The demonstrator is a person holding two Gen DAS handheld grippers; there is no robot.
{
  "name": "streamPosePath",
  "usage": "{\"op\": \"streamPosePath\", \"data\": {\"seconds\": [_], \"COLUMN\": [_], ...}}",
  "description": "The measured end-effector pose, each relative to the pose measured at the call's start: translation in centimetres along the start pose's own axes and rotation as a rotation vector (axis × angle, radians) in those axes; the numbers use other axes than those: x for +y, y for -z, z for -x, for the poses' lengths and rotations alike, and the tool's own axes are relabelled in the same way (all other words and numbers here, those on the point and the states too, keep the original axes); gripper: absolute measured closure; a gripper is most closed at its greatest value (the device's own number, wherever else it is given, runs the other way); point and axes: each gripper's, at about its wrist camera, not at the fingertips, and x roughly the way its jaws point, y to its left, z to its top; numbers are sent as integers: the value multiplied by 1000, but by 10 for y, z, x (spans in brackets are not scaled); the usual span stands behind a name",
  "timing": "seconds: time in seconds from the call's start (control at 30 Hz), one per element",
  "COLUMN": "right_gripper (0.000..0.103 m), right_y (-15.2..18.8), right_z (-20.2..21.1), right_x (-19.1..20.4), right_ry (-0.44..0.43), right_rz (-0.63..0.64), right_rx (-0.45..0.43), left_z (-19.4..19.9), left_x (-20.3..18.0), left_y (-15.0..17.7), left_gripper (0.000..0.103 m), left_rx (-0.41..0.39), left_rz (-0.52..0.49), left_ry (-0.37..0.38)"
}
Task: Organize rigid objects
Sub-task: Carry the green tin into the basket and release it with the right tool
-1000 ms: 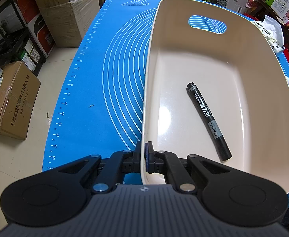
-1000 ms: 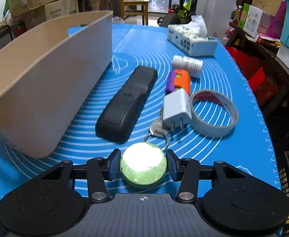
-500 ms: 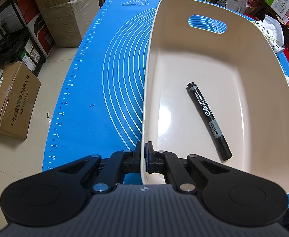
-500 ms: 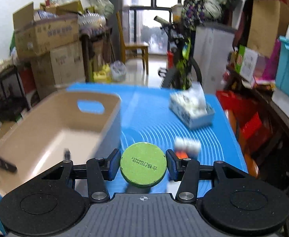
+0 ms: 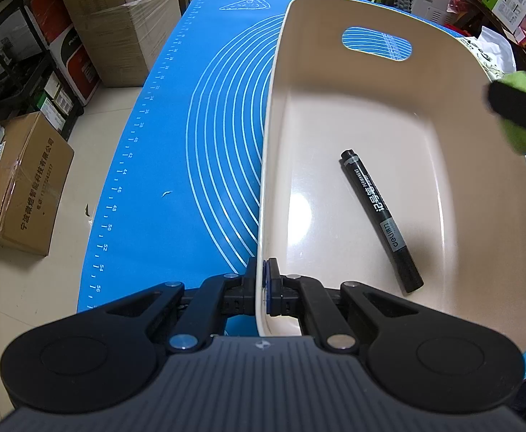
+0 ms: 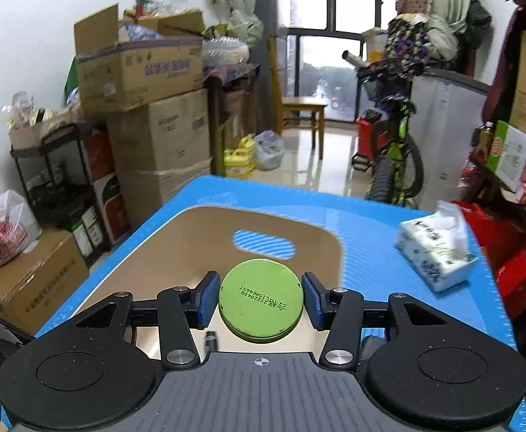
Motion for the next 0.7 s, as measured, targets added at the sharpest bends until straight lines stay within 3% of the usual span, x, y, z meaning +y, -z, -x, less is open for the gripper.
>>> {"op": "streamPosePath", "data": {"seconds": [0.3,0.7], "right_gripper": [48,48], "right_y": [12,36], "right_z": [-35,-81], "right_x": [31,45], "right_ry": [-16,-32], "right_rz": [75,150], "right_rx": [132,457], "left_z": [-1,-2], "left_x": [-1,-1], "left_y": [-1,-1], "left_gripper": [98,98], "left_rx": [0,0], "left_rz": [-1,-4], "left_ry": [-1,-6]}}
